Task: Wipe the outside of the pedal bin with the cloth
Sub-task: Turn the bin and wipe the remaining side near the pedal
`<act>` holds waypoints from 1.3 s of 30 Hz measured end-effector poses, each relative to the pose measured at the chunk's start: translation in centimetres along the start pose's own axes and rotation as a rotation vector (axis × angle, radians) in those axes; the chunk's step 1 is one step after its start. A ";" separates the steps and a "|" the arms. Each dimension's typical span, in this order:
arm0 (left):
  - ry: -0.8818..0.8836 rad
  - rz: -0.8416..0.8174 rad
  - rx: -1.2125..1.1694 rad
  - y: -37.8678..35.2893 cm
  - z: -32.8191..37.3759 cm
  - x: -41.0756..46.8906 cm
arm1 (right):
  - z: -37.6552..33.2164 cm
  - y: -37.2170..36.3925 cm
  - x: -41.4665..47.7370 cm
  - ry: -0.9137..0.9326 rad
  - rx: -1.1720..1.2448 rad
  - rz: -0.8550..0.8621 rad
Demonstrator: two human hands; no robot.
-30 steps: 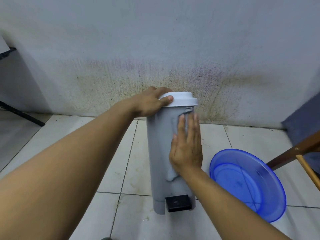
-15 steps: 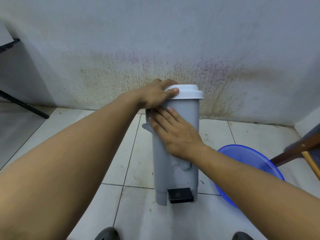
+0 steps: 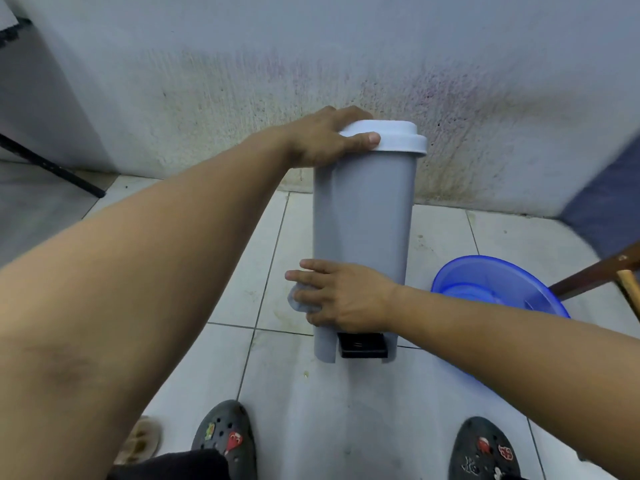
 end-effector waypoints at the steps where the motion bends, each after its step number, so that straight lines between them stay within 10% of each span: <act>1: 0.002 0.001 0.006 0.0 0.0 0.1 | -0.4 0.1 0.3 0.017 0.006 -0.072; 14: -0.007 0.007 0.026 -0.1 -0.4 0.6 | -3.4 0.9 1.2 0.076 0.032 -0.520; 23: -0.042 -0.015 0.013 -0.8 0.3 1.1 | -1.7 -0.1 -2.0 0.128 0.094 -0.326; 31: -0.103 -0.004 -0.006 -1.0 1.0 0.7 | 3.0 0.7 -5.9 -0.332 0.216 0.414; 39: -0.144 0.028 0.034 -0.7 1.2 -0.1 | -3.3 -2.6 -6.1 -0.057 0.122 0.129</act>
Point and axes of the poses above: each hand's wrist, its own x-axis towards the middle knuckle, its own y-axis out of the back of the hand, z = x × y, the point moved 4 cm from there along x, towards the middle knuckle, and after that the axes turned 3 degrees about -z, right-handed, at the moved point
